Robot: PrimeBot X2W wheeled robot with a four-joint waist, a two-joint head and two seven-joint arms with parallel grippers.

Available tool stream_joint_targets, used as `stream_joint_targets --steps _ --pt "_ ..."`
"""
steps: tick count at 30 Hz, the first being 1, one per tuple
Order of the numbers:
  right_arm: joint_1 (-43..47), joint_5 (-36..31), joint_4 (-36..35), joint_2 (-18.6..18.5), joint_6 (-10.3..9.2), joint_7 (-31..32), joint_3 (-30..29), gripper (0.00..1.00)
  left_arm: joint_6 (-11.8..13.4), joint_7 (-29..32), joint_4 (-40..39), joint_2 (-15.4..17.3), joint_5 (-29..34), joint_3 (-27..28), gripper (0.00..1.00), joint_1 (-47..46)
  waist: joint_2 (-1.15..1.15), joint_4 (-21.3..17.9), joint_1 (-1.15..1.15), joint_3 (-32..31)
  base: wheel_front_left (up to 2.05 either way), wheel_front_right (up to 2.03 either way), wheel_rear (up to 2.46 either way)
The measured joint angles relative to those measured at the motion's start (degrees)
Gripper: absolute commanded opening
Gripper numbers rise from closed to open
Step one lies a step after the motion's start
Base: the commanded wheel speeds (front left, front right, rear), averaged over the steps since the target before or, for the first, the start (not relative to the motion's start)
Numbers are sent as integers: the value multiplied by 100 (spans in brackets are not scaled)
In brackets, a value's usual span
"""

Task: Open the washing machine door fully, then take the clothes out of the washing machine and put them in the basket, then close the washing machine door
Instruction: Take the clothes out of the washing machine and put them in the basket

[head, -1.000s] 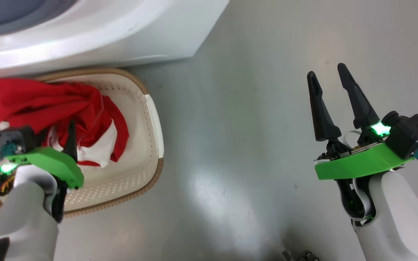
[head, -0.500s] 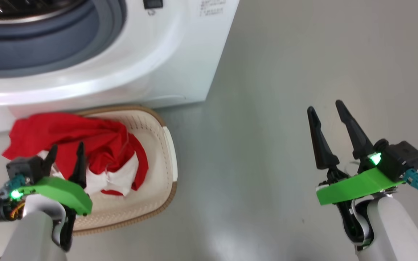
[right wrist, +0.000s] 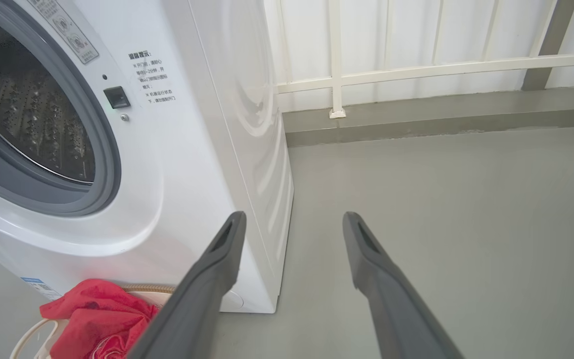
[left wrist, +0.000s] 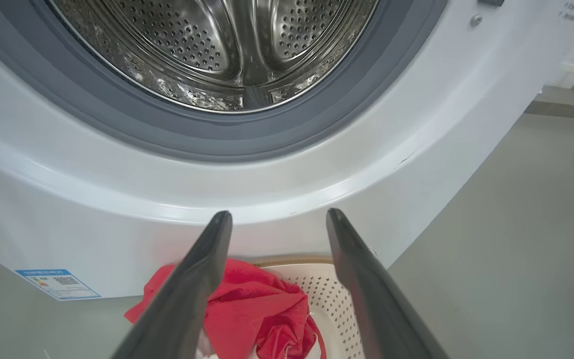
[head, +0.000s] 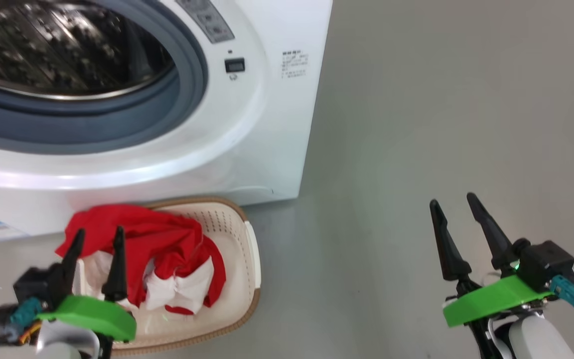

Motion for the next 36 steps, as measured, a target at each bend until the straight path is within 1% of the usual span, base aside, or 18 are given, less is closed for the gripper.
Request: stream_joint_targets --steps 8,17,24,36 --pt "305 -54 10 5 0 0 -89 100 -1 0 -1054 -96 311 222 100 823 0 70 0 -544 0 0 0" --pt "735 -54 -11 13 0 0 -197 100 -1 0 -1836 -269 639 446 100 1605 0 148 0 -998 0 0 0" --pt "973 -54 -67 10 0 0 -193 100 -1 0 -2121 -357 770 549 100 2103 0 179 0 -1228 0 0 0" --pt "1026 -54 -108 9 0 0 -194 100 -1 0 -2181 -394 773 584 100 2120 0 186 0 -1179 0 0 0"
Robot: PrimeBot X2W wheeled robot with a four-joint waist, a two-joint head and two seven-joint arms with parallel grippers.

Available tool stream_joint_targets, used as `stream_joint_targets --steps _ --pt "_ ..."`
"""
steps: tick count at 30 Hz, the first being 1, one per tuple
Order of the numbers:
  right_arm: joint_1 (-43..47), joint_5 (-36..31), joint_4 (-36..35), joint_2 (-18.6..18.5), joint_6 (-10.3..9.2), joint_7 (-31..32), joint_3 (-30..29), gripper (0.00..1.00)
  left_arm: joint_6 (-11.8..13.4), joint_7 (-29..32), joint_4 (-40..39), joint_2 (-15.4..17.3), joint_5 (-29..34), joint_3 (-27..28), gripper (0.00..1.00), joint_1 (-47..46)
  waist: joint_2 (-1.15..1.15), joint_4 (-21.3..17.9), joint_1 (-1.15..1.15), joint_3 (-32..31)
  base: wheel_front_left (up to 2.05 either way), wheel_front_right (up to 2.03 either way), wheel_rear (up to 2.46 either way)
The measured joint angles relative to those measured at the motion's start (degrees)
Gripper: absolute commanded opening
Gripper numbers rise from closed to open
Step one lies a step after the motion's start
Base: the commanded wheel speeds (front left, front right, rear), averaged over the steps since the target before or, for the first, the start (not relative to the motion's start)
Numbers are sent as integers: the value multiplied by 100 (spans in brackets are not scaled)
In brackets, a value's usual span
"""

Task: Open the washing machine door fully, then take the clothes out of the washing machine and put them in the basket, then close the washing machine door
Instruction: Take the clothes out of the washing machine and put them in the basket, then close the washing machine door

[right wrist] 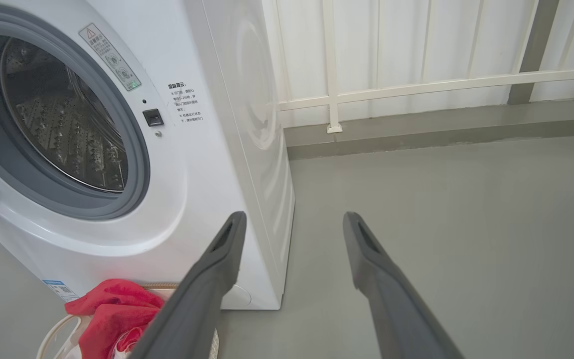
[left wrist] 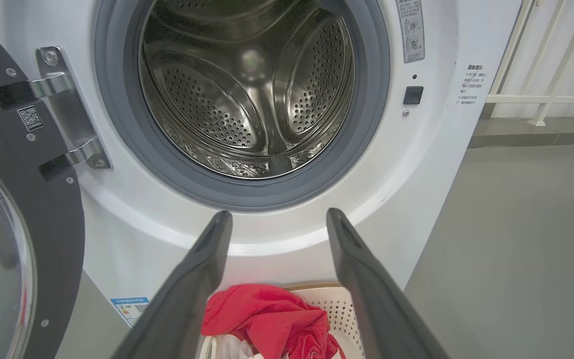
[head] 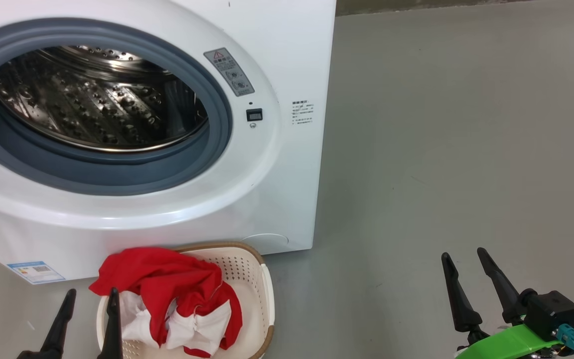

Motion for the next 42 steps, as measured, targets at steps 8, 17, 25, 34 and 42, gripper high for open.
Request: stream_joint_targets --steps 8,17,25,34,42 --pt "-1 0 0 0 0 0 2 100 0 0 -4 -2 18 4 100 0 0 -25 0 6 0 0 0" --pt "-2 0 0 0 0 0 3 100 0 0 -4 -15 18 1 100 -10 0 -27 0 -2 -27 26 1" --pt "-2 0 -1 1 0 0 8 100 0 0 -5 -20 18 -8 100 -12 0 -5 0 -9 -119 118 0" --pt "-2 0 1 0 0 0 14 100 -33 0 -7 -21 -18 -14 100 -11 0 8 0 32 -115 113 2" --pt "-2 0 1 0 0 0 13 100 -33 0 -13 -21 -20 -36 100 -12 0 -4 0 54 -20 20 0"
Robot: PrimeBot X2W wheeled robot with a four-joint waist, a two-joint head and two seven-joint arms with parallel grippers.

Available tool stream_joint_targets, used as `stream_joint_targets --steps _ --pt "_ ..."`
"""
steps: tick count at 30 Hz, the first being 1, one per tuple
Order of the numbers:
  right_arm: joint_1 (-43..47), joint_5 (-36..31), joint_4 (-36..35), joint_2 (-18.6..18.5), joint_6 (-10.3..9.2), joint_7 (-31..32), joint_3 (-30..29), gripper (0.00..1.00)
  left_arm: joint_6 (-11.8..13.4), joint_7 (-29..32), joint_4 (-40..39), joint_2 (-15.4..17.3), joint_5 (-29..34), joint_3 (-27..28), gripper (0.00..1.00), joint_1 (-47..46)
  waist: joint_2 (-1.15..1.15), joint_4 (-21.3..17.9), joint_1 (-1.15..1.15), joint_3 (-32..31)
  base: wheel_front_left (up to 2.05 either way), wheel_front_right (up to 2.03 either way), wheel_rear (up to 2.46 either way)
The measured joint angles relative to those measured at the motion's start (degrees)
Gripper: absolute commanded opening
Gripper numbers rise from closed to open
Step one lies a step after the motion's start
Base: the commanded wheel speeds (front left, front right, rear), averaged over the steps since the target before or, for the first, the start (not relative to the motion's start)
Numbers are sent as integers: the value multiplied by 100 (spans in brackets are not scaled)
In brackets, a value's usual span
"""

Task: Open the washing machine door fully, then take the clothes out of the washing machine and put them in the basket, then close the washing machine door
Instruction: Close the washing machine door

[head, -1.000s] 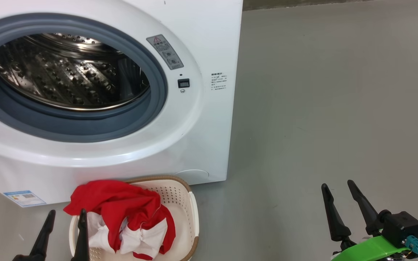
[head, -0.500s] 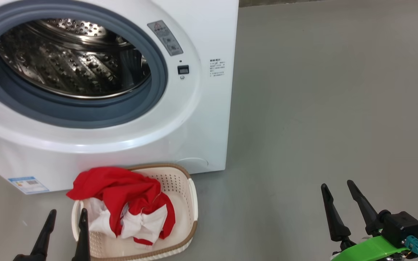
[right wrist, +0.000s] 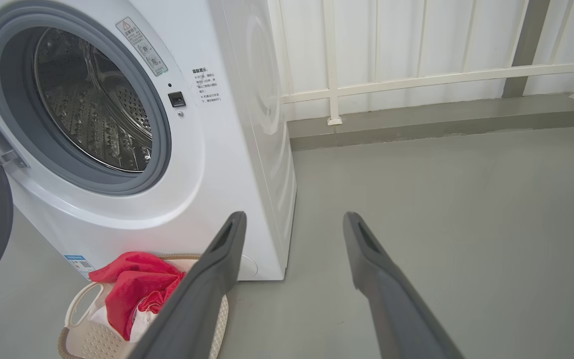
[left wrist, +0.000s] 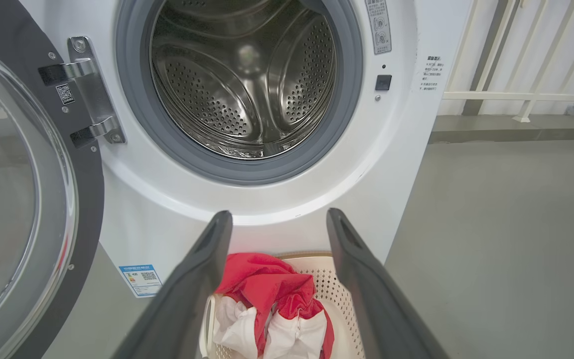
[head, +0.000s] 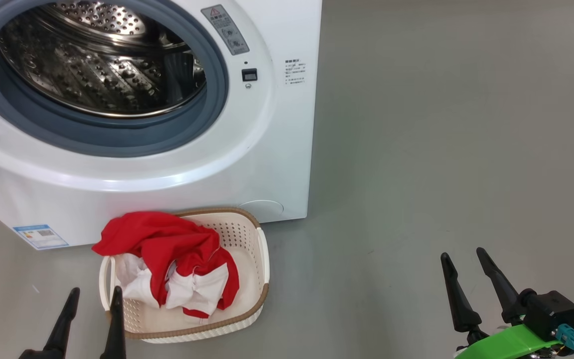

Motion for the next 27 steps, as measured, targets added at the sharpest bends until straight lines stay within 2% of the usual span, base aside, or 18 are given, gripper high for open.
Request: stream_joint_targets --steps 13,19,27 --pt "-3 0 32 -20 0 0 44 100 0 0 23 0 -108 3 100 -2 0 92 0 -63 0 0 0" --pt "-29 0 88 -67 0 0 194 100 12 0 41 -3 -210 26 100 -1 0 303 0 -99 0 0 0" --pt "-101 2 218 -224 0 0 490 100 265 0 108 -10 -476 -46 100 129 0 759 0 -175 0 0 0"
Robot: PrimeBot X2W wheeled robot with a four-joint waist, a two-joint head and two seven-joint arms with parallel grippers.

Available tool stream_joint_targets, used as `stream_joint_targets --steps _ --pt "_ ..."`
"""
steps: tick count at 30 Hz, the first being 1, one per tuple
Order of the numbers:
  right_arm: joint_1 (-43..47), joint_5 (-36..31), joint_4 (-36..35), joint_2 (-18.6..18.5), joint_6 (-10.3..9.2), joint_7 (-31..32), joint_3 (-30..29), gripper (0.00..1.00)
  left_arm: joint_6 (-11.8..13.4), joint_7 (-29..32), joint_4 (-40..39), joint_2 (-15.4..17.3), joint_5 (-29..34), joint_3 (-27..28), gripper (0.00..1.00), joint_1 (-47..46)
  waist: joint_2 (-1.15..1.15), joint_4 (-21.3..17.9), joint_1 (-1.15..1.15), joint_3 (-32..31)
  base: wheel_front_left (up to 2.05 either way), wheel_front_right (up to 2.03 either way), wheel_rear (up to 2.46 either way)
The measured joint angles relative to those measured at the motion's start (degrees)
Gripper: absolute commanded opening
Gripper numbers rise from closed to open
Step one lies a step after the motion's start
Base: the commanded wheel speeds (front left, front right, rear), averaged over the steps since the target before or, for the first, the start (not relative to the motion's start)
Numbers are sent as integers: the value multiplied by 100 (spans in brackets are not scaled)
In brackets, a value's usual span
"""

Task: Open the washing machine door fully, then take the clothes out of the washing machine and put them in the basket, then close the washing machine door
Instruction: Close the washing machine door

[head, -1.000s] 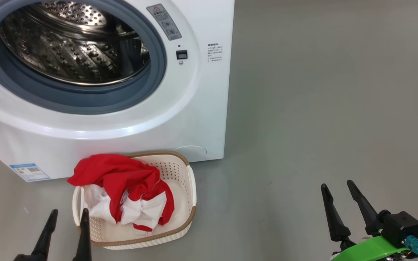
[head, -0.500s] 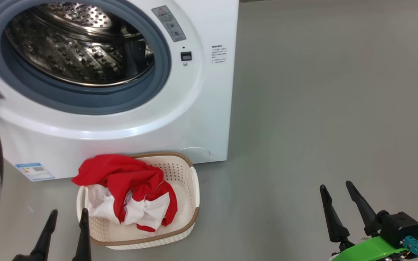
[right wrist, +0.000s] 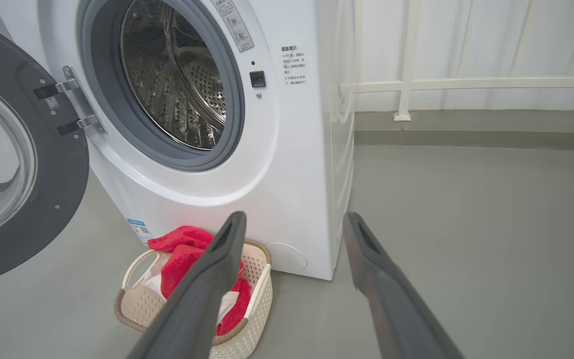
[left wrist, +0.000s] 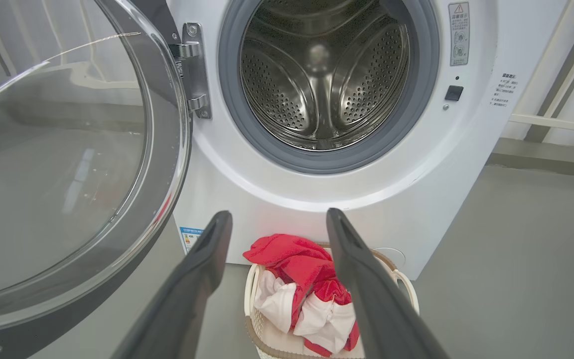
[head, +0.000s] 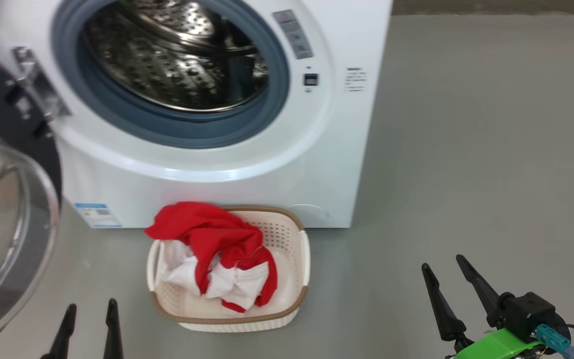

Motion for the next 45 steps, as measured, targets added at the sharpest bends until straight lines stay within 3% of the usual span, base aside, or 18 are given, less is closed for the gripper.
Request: stream_joint_targets --steps 10,22,32,45 --pt "-1 23 133 -151 0 1 240 100 348 0 29 -1 -237 -198 100 265 0 906 0 -106 0 0 0" --pt "-1 99 201 -179 0 1 597 100 586 0 -46 0 -401 -464 100 514 0 2022 0 -314 0 0 0" --pt "-3 169 250 -169 0 1 676 100 646 0 -66 1 -480 -532 100 582 0 2431 0 -437 0 0 0" --pt "-3 213 260 -158 0 1 751 100 661 1 -127 2 -541 -526 100 653 0 2398 0 -472 0 0 0"
